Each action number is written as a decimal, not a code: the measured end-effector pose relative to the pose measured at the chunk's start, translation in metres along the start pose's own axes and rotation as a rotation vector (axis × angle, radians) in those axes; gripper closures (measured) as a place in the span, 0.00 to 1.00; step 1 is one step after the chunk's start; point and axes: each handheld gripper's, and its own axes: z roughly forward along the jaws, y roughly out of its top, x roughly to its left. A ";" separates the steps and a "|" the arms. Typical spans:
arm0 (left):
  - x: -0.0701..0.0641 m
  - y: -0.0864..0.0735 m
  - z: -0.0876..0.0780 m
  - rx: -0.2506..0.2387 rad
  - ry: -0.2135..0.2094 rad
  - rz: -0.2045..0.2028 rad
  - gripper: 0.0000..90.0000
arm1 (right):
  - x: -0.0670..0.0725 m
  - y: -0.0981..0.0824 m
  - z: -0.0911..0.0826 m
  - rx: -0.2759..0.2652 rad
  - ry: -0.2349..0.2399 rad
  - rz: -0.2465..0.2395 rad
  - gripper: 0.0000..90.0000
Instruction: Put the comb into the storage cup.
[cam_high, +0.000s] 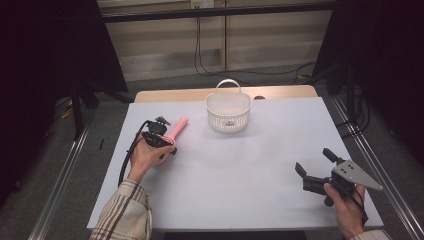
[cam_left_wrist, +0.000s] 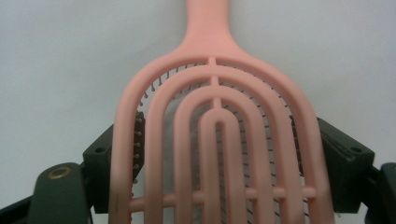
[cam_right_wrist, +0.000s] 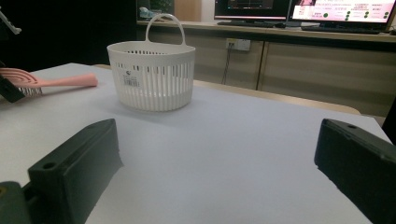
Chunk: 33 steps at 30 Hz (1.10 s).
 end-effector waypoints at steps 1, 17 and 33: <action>0.000 0.000 0.000 0.000 0.000 0.000 0.22 | 0.000 0.000 0.000 0.000 0.000 0.000 0.00; 0.002 0.001 0.007 0.033 0.016 0.000 0.19 | 0.000 0.000 0.000 0.000 0.002 0.000 0.00; 0.011 0.000 0.013 0.083 0.000 -0.022 0.08 | 0.000 0.000 0.000 0.001 0.003 -0.001 0.00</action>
